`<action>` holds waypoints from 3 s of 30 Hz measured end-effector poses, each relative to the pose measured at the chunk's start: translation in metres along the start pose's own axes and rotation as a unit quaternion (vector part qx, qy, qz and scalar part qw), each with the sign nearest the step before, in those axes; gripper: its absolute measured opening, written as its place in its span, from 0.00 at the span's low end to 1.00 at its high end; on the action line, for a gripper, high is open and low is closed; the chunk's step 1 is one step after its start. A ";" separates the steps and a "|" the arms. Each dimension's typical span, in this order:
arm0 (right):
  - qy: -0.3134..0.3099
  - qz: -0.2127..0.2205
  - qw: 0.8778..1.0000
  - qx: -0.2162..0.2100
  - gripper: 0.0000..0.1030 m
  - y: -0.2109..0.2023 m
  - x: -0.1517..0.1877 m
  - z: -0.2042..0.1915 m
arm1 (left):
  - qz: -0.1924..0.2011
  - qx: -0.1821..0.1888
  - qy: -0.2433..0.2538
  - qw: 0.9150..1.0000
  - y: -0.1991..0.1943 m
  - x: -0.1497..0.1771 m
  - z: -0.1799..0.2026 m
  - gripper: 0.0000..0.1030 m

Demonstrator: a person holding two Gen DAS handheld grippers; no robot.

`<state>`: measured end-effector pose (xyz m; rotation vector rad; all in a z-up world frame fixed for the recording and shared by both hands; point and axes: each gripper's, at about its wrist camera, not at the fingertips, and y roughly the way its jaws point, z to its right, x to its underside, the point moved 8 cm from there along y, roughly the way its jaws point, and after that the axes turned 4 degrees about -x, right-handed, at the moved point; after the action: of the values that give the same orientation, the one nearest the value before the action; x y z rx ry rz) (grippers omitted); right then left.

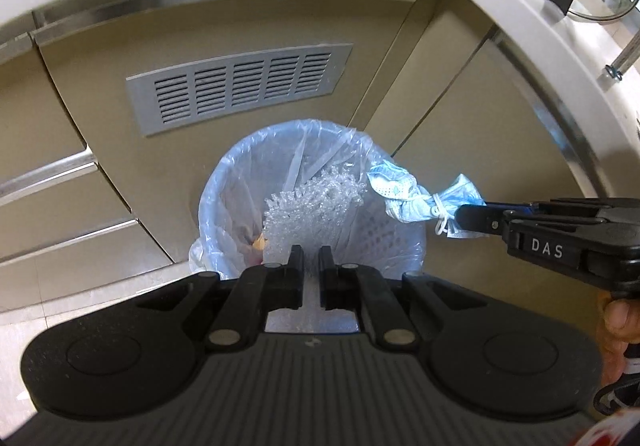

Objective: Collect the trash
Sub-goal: 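Open the left tool to drop the foam net while the right tool drops the mask, then reach the left tool to the white medicine box while the right tool reaches the paper tube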

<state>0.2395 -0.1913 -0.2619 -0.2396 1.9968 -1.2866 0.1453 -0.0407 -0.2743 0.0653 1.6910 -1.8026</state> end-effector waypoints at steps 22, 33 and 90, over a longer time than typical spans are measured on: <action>0.013 -0.016 1.000 0.008 0.10 0.033 -0.009 0.009 | -0.017 -0.001 0.005 1.000 0.040 -0.009 0.000 0.06; 0.016 -0.021 1.000 0.007 0.10 0.038 -0.011 0.010 | -0.020 -0.002 -0.003 1.000 0.041 -0.010 -0.001 0.22; 0.072 0.189 0.977 0.063 0.56 -0.115 -0.110 -0.016 | 0.147 0.058 0.094 0.983 -0.106 -0.137 0.028 0.41</action>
<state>0.2815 -0.1791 -0.1084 0.2909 1.9493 -1.2017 0.2125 -0.0139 -0.1141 0.5228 1.6034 -1.7088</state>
